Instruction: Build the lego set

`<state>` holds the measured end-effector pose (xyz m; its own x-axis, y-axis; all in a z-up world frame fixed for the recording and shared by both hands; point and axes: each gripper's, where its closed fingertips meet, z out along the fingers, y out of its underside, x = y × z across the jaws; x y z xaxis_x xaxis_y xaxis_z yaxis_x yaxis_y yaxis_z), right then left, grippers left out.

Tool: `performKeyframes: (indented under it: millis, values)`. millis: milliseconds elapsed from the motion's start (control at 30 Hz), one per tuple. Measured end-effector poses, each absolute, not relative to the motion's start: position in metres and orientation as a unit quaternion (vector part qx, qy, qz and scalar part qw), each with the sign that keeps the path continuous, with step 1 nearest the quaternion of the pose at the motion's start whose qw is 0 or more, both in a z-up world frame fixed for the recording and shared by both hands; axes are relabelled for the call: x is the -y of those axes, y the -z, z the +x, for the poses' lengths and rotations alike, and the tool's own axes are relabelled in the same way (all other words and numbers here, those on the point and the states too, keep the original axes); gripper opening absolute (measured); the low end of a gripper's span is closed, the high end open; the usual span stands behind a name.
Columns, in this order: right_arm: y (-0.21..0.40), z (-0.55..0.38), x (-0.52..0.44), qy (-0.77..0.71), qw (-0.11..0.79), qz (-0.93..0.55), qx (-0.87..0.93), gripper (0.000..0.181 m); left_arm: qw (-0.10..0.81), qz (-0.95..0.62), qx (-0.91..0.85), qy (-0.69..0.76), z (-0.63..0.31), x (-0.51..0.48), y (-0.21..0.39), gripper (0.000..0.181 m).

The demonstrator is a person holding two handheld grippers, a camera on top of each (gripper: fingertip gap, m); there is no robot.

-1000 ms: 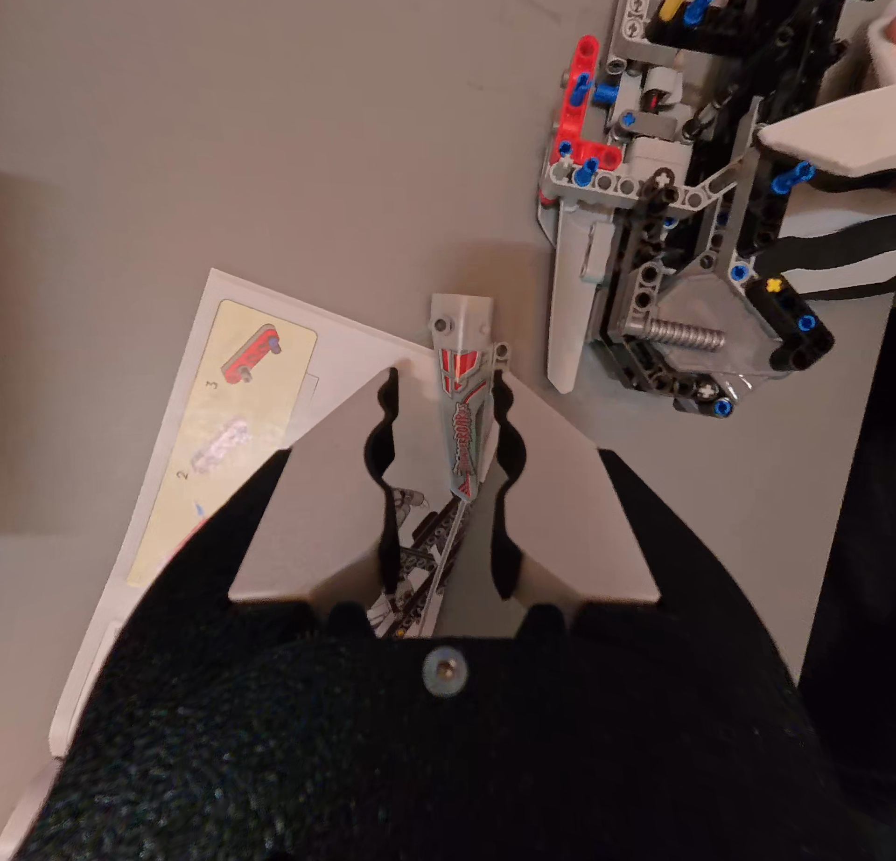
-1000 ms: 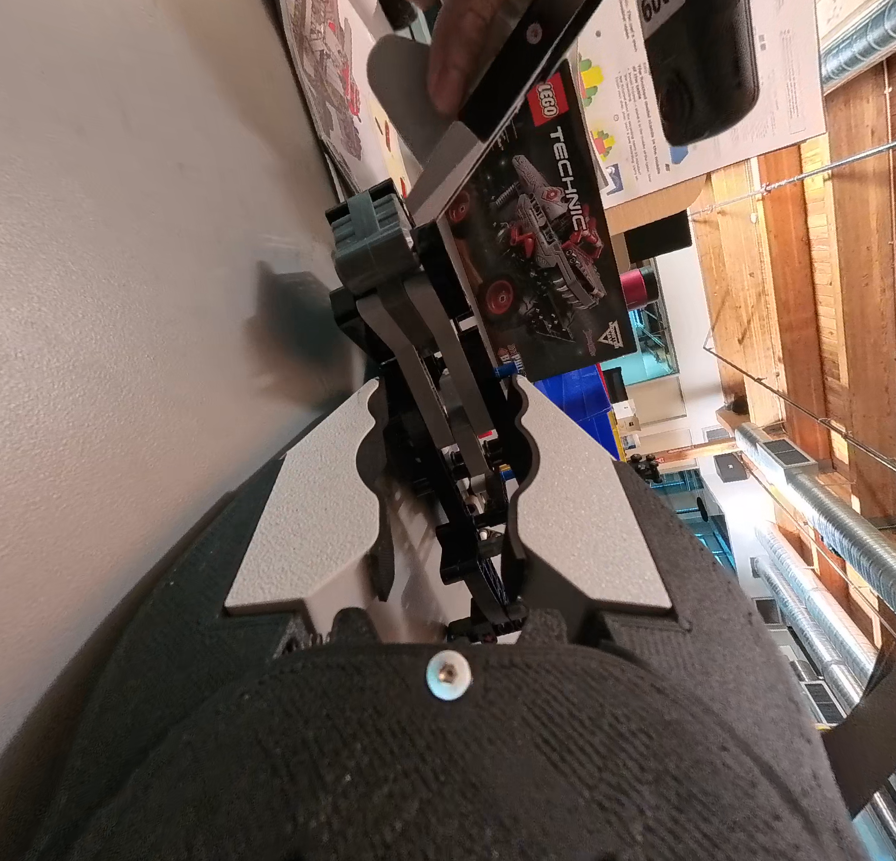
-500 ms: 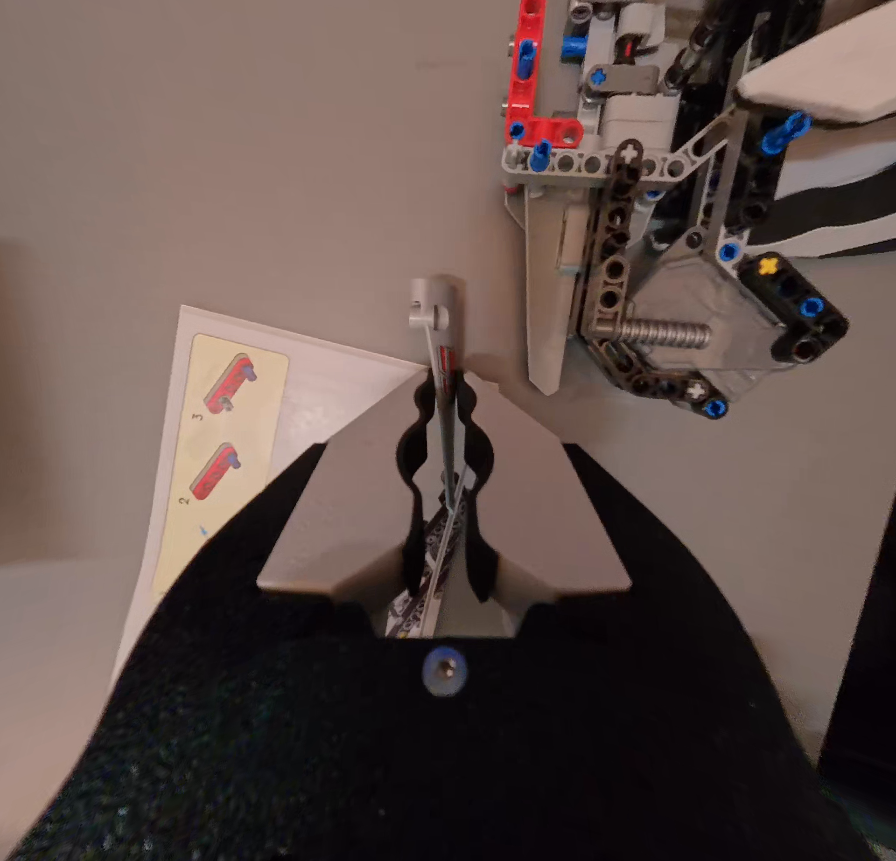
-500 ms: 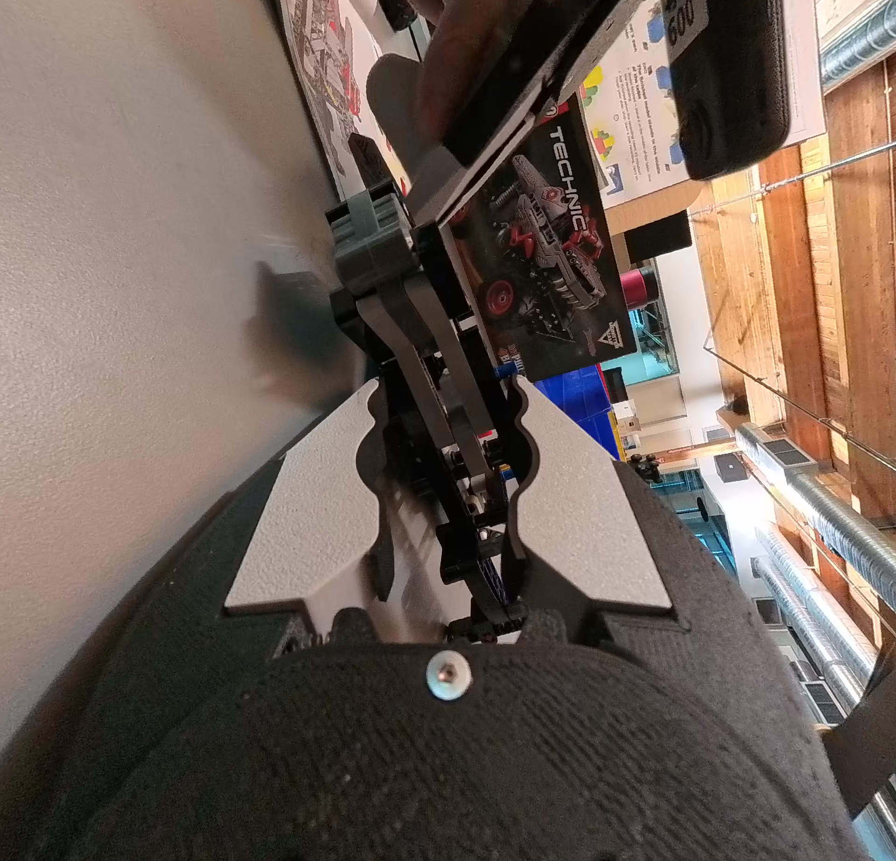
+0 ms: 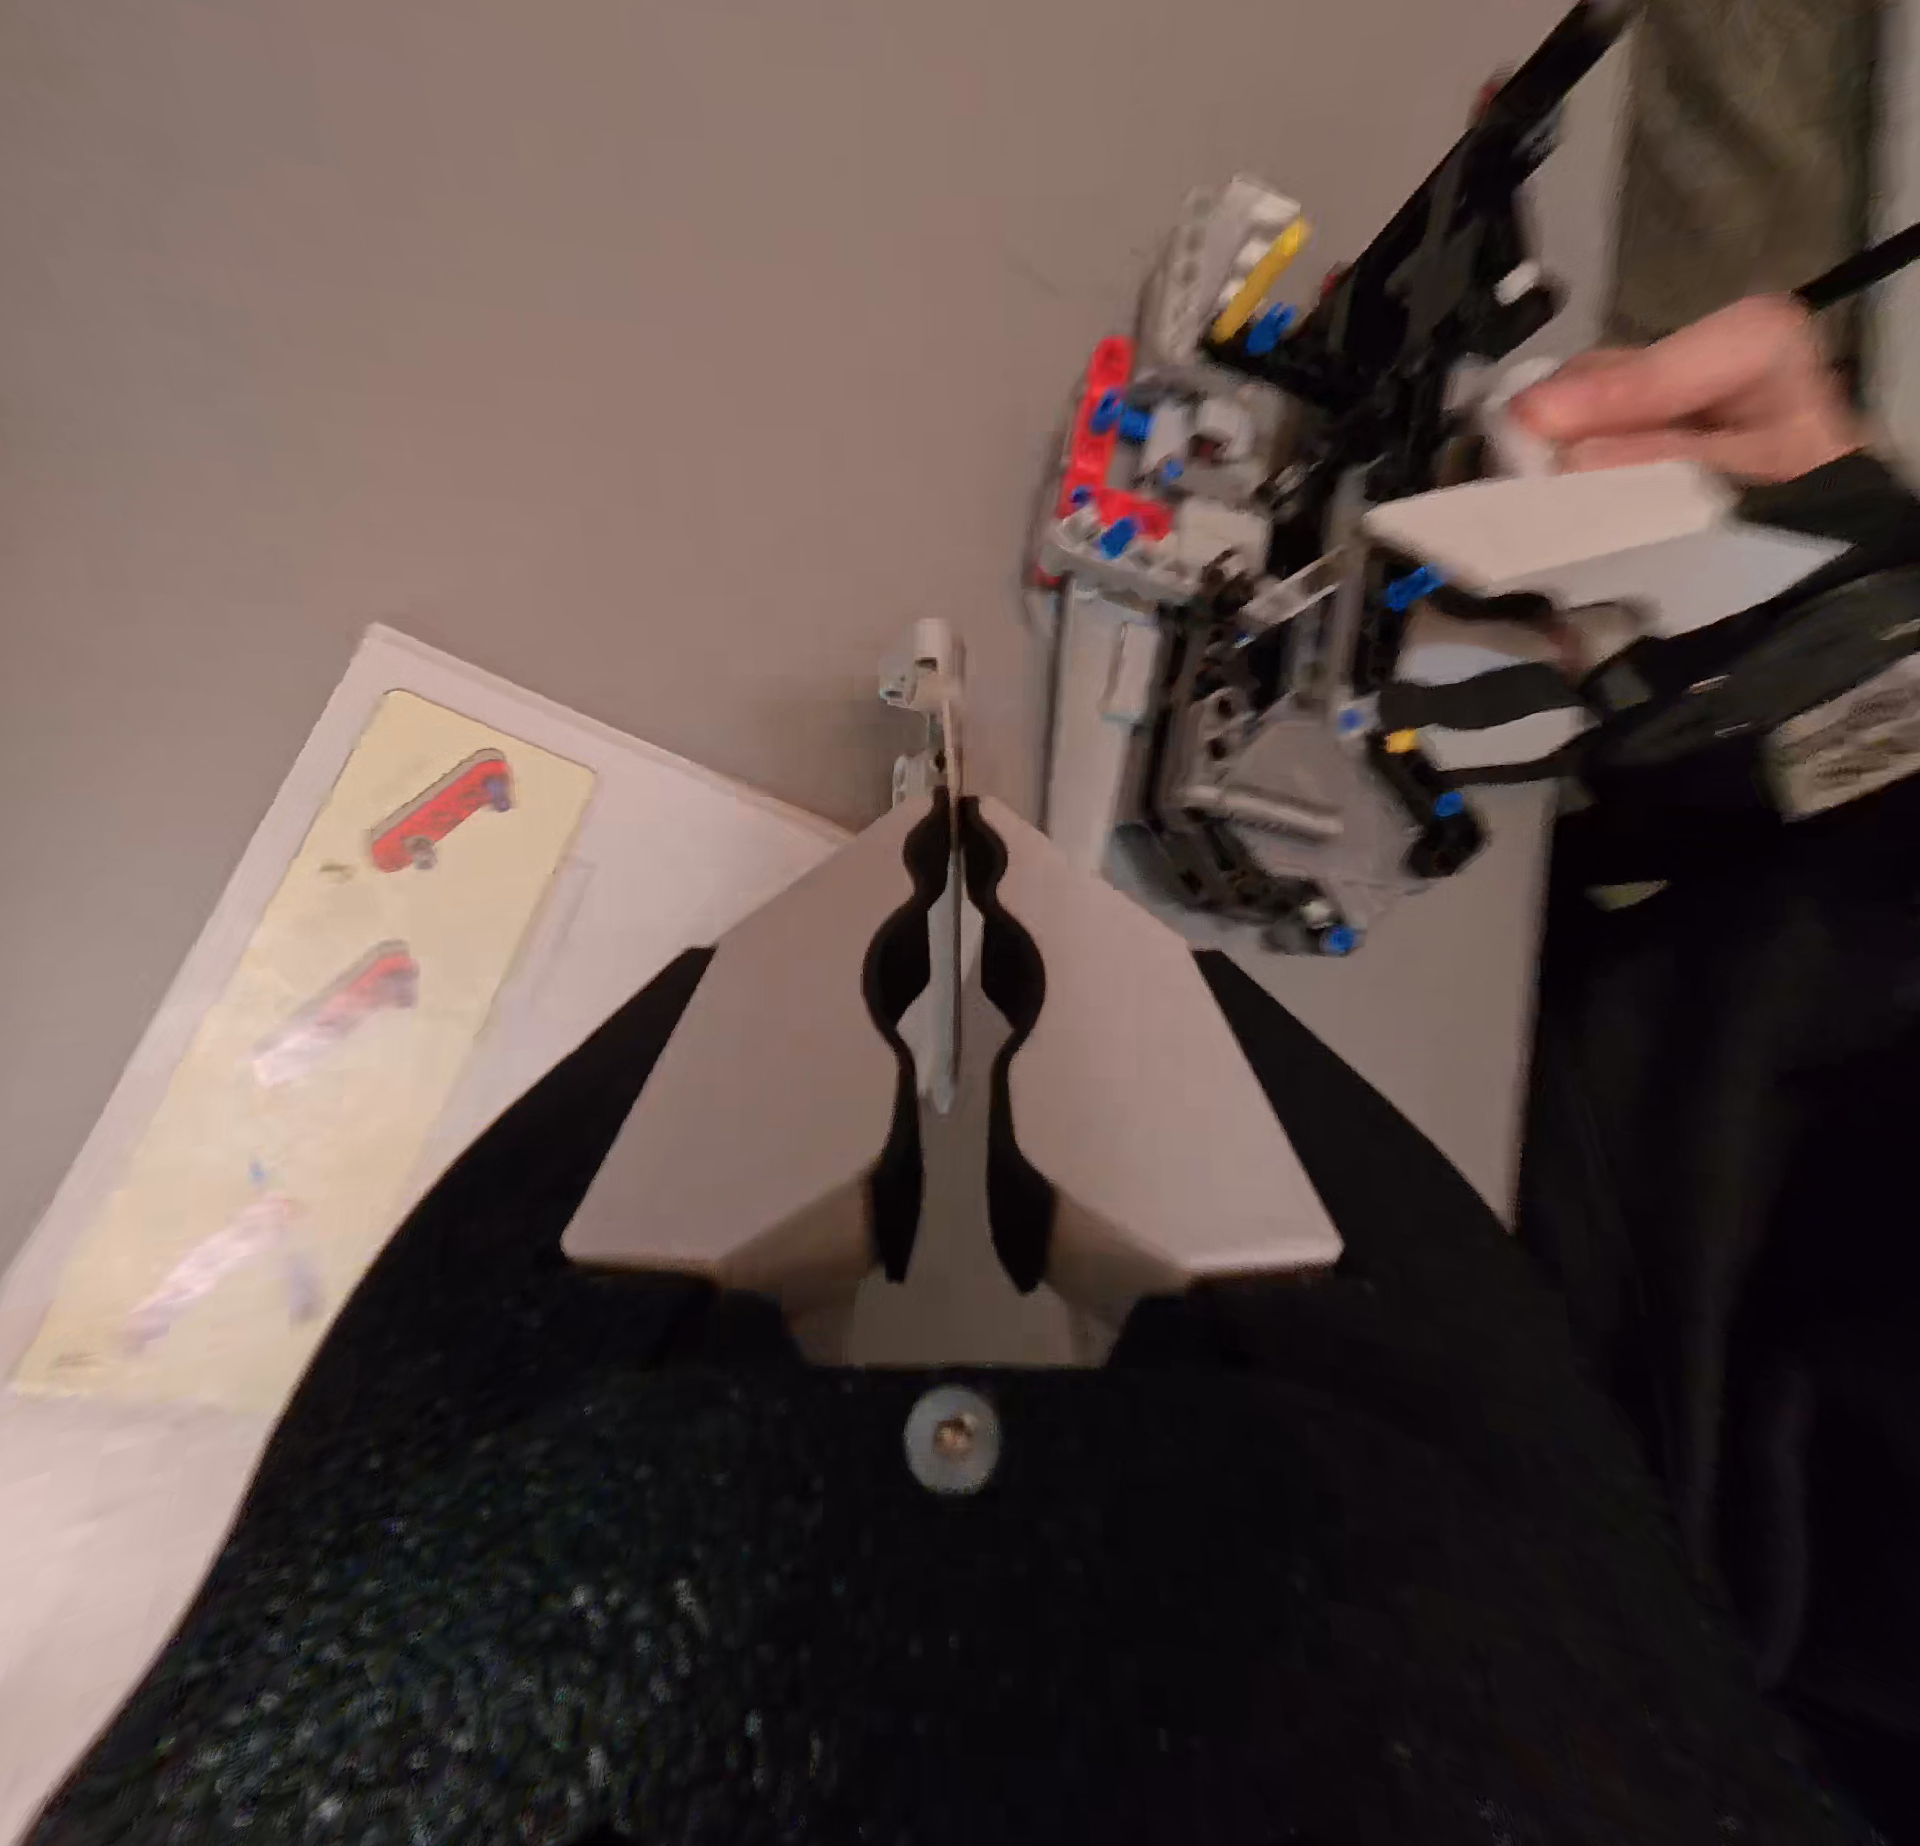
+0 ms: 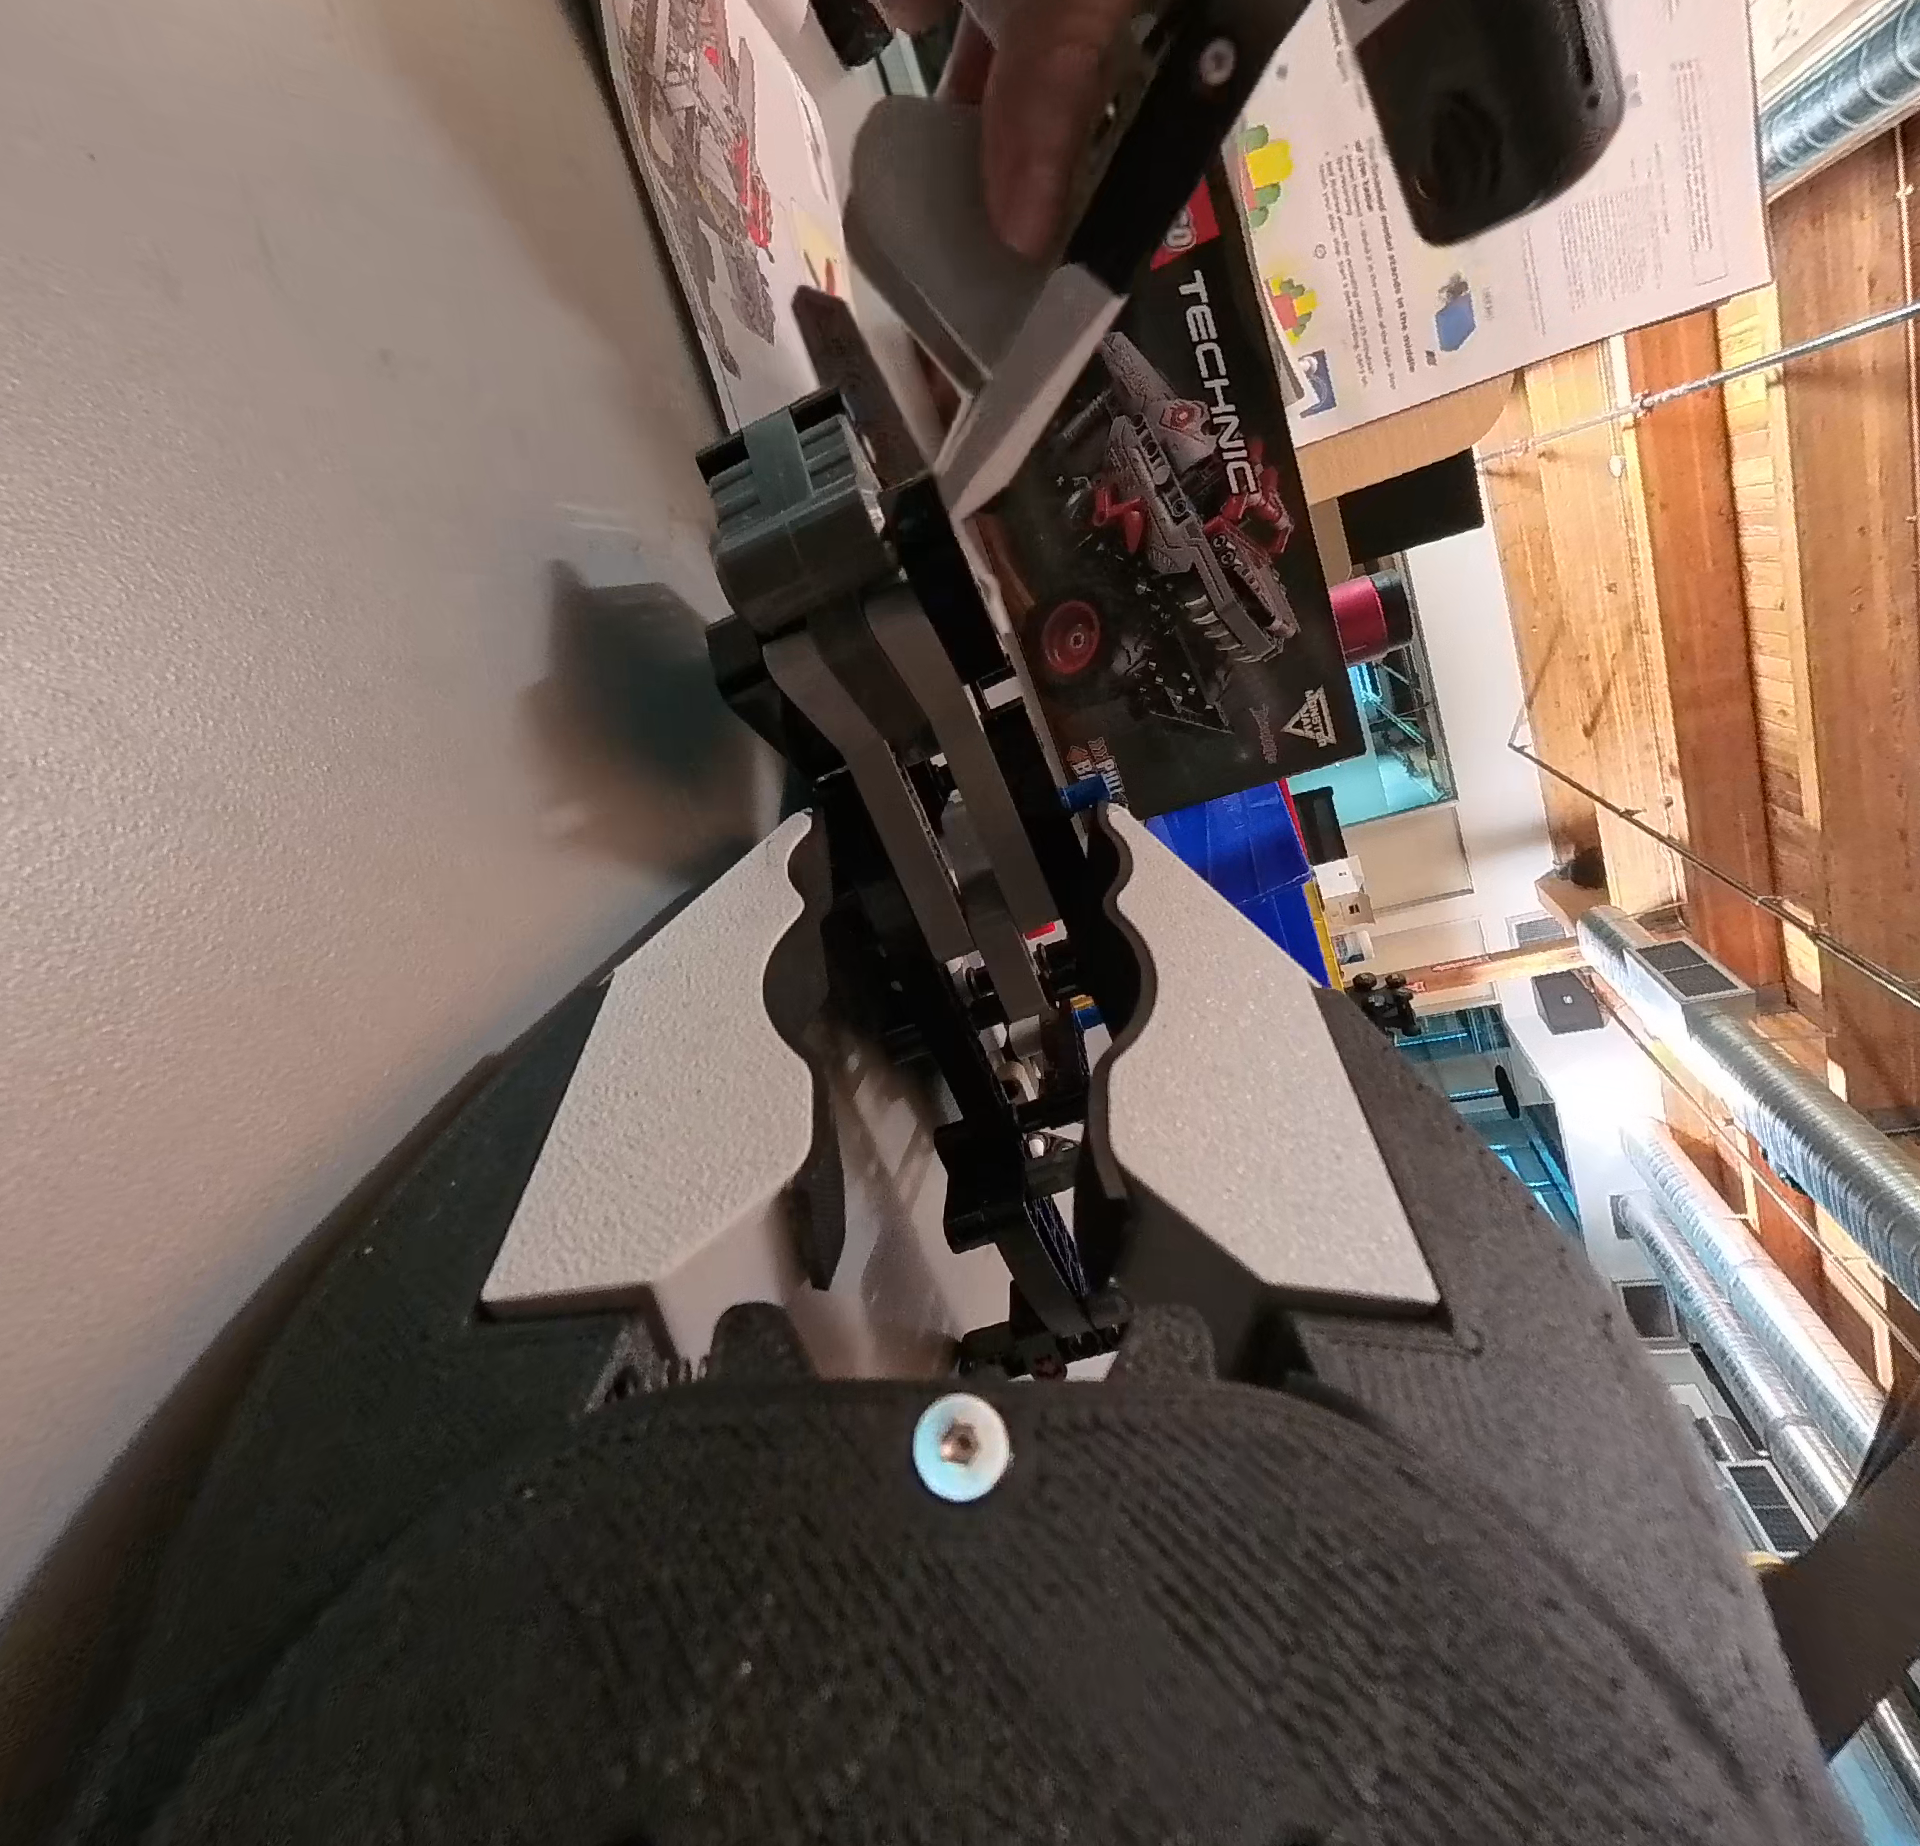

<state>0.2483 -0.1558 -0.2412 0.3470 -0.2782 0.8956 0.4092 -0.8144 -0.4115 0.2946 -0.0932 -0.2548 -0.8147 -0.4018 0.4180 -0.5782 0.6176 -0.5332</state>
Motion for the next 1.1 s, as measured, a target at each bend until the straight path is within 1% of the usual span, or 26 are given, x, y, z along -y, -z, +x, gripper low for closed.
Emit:
performKeyframes:
  millis: [33,133,233,433,667,800,967,1100]
  values:
    - [0.241,0.248,0.156,0.57,0.301,-0.763,0.043,0.049,0.162,0.287,0.871,-0.364,0.292,0.098,0.247,0.0]
    - [0.241,0.248,0.156,0.57,0.301,-0.763,0.043,0.049,0.271,0.313,0.805,-0.425,0.283,0.112,0.22,0.0]
    - [0.241,0.248,0.156,0.57,0.301,-0.763,0.044,0.049,0.387,0.302,0.752,-0.44,0.267,0.123,0.2,0.0]
    - [0.241,0.248,0.156,0.571,0.3,-0.763,0.045,0.049,0.512,0.297,0.703,-0.394,0.27,0.136,0.201,0.0]
    - [0.241,0.247,0.157,0.571,0.301,-0.763,0.048,0.049,0.571,0.31,0.677,-0.347,0.274,0.143,0.212,0.0]
    - [0.241,0.246,0.157,0.571,0.3,-0.762,0.052,0.049,0.601,0.321,0.645,-0.345,0.275,0.143,0.214,0.0]
    - [0.241,0.239,0.157,0.562,0.316,-0.761,0.075,0.049,0.629,0.328,0.622,-0.331,0.254,0.148,0.221,0.0]
    - [0.241,0.233,0.158,0.55,0.333,-0.76,0.09,0.049,0.654,0.342,0.574,-0.355,0.249,0.147,0.22,0.0]
